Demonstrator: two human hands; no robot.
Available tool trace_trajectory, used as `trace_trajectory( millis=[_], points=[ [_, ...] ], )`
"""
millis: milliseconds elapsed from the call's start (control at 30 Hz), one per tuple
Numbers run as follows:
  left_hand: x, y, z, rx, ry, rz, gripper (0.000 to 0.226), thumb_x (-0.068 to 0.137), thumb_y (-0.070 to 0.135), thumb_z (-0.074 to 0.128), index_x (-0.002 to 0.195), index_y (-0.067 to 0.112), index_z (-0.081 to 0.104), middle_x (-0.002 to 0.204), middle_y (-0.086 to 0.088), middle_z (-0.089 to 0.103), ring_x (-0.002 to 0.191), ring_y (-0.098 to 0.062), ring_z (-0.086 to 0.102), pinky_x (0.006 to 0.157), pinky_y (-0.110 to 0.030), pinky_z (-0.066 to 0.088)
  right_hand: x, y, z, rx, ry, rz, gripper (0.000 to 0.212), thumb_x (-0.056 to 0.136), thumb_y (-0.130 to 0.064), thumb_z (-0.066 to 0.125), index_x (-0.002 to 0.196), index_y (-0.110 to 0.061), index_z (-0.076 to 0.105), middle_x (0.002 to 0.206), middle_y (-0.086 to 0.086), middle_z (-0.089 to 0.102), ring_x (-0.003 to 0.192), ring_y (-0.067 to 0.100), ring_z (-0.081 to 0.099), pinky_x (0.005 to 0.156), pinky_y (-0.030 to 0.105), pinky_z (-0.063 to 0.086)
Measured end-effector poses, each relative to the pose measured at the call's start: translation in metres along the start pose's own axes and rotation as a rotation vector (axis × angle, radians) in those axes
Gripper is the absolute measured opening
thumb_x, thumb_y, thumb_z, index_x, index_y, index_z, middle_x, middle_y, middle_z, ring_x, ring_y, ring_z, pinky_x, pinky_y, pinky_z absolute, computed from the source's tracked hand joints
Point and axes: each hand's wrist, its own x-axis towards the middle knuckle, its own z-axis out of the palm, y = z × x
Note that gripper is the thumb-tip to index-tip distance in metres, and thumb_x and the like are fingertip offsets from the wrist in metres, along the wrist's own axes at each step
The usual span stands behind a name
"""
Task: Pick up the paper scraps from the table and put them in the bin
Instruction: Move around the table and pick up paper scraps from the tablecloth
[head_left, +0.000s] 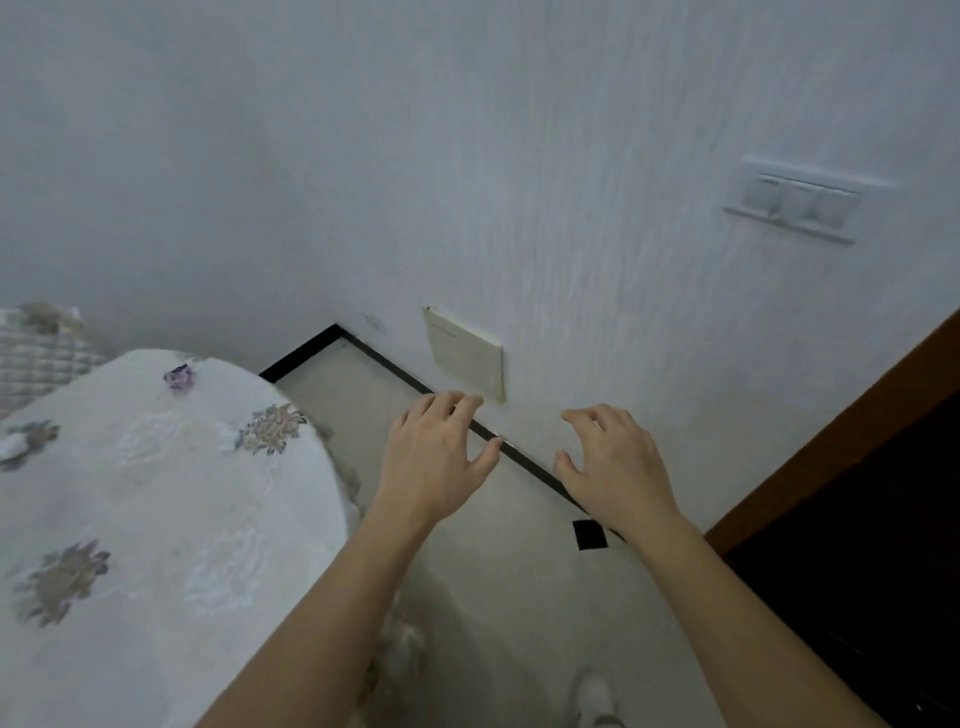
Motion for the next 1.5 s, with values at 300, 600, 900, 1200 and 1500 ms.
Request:
trace_trajectory(
  millis=[300, 600, 900, 1200, 1500],
  points=[
    [0.091, -0.058, 0.025, 0.050, 0.005, -0.179, 0.058, 0.089, 0.059, 0.042, 0.134, 0.025, 0.051, 0.134, 0.003, 0.056, 0.123, -0.020, 0.048, 0.098, -0.040, 0.043, 0.147, -0.009, 0.042, 0.037, -0.053, -0.181, 0.041, 0.085, -0.033, 0.059, 0.121, -0.015, 0.060, 0.117, 0.006, 0.061, 0.108, 0.025, 0.054, 0.088, 0.040, 0.046],
    [0.226, -0.094, 0.039, 0.105, 0.086, -0.408, 0.058, 0.087, 0.059, 0.042, 0.132, 0.025, 0.052, 0.130, 0.002, 0.059, 0.118, -0.021, 0.051, 0.093, -0.040, 0.045, 0.325, -0.011, 0.066, 0.070, -0.119, -0.446, 0.044, 0.084, -0.034, 0.058, 0.125, -0.016, 0.059, 0.117, 0.006, 0.061, 0.110, 0.025, 0.054, 0.091, 0.040, 0.043],
    [0.270, -0.146, 0.044, 0.182, 0.086, -0.607, 0.056, 0.087, 0.059, 0.044, 0.132, 0.026, 0.052, 0.130, 0.003, 0.058, 0.117, -0.019, 0.051, 0.093, -0.038, 0.044, 0.432, -0.047, 0.103, 0.123, -0.187, -0.608, 0.043, 0.082, -0.034, 0.060, 0.120, -0.015, 0.062, 0.113, 0.007, 0.062, 0.107, 0.026, 0.056, 0.087, 0.040, 0.048],
    [0.305, -0.239, 0.066, 0.183, 0.078, -0.740, 0.055, 0.087, 0.059, 0.046, 0.133, 0.028, 0.050, 0.131, 0.005, 0.057, 0.119, -0.018, 0.050, 0.096, -0.038, 0.043, 0.511, -0.119, 0.165, 0.160, -0.279, -0.746, 0.047, 0.081, -0.037, 0.057, 0.123, -0.016, 0.060, 0.115, 0.006, 0.063, 0.105, 0.027, 0.057, 0.085, 0.041, 0.050],
    [0.371, -0.389, 0.063, 0.151, 0.095, -0.830, 0.054, 0.086, 0.057, 0.049, 0.131, 0.027, 0.053, 0.129, 0.004, 0.058, 0.119, -0.020, 0.049, 0.091, -0.037, 0.042, 0.631, -0.240, 0.222, 0.106, -0.302, -0.806, 0.046, 0.083, -0.036, 0.059, 0.124, -0.015, 0.060, 0.119, 0.006, 0.061, 0.110, 0.026, 0.054, 0.089, 0.038, 0.047]
  ],
)
